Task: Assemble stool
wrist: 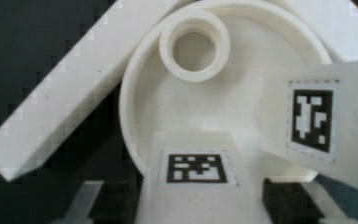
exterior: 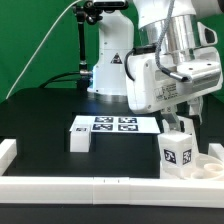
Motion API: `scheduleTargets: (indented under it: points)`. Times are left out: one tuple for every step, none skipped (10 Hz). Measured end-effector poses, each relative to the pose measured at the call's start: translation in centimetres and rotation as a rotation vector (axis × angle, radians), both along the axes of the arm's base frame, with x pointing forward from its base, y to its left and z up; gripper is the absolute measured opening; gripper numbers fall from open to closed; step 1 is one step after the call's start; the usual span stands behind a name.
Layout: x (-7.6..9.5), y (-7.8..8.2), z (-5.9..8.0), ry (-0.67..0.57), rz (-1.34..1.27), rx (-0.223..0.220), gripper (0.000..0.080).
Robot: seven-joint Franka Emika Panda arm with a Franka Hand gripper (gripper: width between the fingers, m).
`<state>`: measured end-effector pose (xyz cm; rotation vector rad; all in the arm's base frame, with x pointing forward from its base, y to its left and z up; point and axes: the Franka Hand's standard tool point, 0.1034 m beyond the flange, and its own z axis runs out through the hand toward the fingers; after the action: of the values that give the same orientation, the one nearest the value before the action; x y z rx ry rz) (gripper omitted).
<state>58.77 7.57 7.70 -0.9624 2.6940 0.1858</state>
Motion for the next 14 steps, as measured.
scheduleTargets:
  points:
    - [-0.2, 0.1, -0.1, -0.015, -0.088, 0.015, 0.0341]
    - [-0.4, 0.5, -0.1, -0.029, -0.122, 0.016, 0.0341]
    - [-0.5, 1.2, -0.1, -0.033, -0.134, 0.025, 0.0341]
    - [-0.5, 1.3, -0.1, -0.034, -0.153, 0.035, 0.0341]
    - [-0.5, 1.4, -0.1, -0.038, -0.145, 0.031, 0.0341]
    - [-0.5, 1.4, -0.1, -0.045, -0.113, 0.023, 0.0341]
    - [-0.5, 1.5, -0.2, -0.047, -0.101, 0.019, 0.0341]
    - [-0.5, 1.4, -0.1, -0.053, -0.074, 0.014, 0.0541]
    - [-0.4, 1.4, 0.7, -0.068, -0.029, 0.014, 0.0617]
    - [-0.3, 1.4, 1.7, -0.083, -0.024, 0.019, 0.0639]
    - [-0.3, 1.5, 2.8, -0.098, -0.022, 0.025, 0.0639]
    - [0.0, 1.6, 3.8, -0.118, -0.030, 0.033, 0.0648]
    - [-0.1, 1.5, 3.7, -0.120, -0.009, 0.025, 0.0648]
    - [-0.1, 1.5, 3.5, -0.118, -0.008, 0.024, 0.0649]
